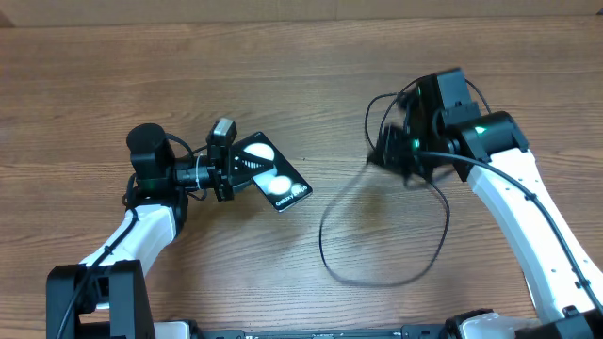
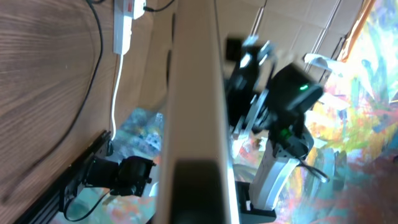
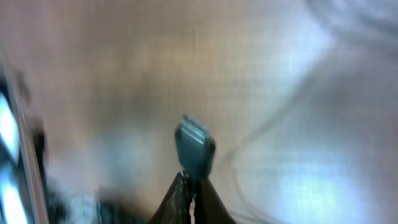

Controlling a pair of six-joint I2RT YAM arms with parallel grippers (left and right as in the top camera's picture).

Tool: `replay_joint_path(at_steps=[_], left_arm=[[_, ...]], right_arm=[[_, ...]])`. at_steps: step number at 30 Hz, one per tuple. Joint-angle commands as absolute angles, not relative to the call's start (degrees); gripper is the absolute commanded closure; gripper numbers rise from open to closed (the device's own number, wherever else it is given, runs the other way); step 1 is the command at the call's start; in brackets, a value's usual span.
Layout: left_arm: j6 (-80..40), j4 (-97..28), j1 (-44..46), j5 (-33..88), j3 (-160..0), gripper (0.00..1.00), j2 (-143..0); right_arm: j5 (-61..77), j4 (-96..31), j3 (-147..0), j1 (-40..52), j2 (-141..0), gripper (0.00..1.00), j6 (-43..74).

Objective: Plug charger to phone and switch on socket

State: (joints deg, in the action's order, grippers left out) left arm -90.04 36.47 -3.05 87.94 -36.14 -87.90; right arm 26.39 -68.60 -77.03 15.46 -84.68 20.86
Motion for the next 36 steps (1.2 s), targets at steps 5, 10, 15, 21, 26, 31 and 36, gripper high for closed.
replay_joint_path(at_steps=[5, 10, 15, 21, 26, 31, 36], left_arm=[[-88.2, 42.8, -7.3, 89.8, -39.6, 0.96, -89.0], [-88.2, 46.0, -7.1, 89.8, -43.3, 0.96, -92.4], [-87.3, 47.2, -5.9, 89.9, -45.9, 0.96, -95.8], [-83.3, 47.4, -5.6, 90.5, -46.1, 0.96, -96.4], [-82.2, 47.4, -5.9, 90.5, -46.1, 0.96, -96.4], [-81.6, 47.5, -8.8, 90.6, -46.1, 0.96, -96.4], [-81.0, 47.5, -14.5, 90.5, -46.1, 0.96, -96.4]], right_arm=[[36.6, -87.3, -76.9, 15.5, -84.8, 0.96, -2.9], [48.3, -93.6, -76.9, 16.1, -84.8, 0.96, -16.2], [50.8, -91.3, -76.8, 18.8, -84.8, 0.96, -19.6], [49.5, -77.0, -76.8, 24.0, -84.9, 0.96, -19.6], [46.2, -67.3, -76.8, 27.0, -84.9, 0.96, -13.6], [26.3, -63.0, -76.8, 28.3, -85.3, 0.96, -2.6], [17.7, -61.6, -75.6, 28.3, -87.4, 0.95, 3.6]])
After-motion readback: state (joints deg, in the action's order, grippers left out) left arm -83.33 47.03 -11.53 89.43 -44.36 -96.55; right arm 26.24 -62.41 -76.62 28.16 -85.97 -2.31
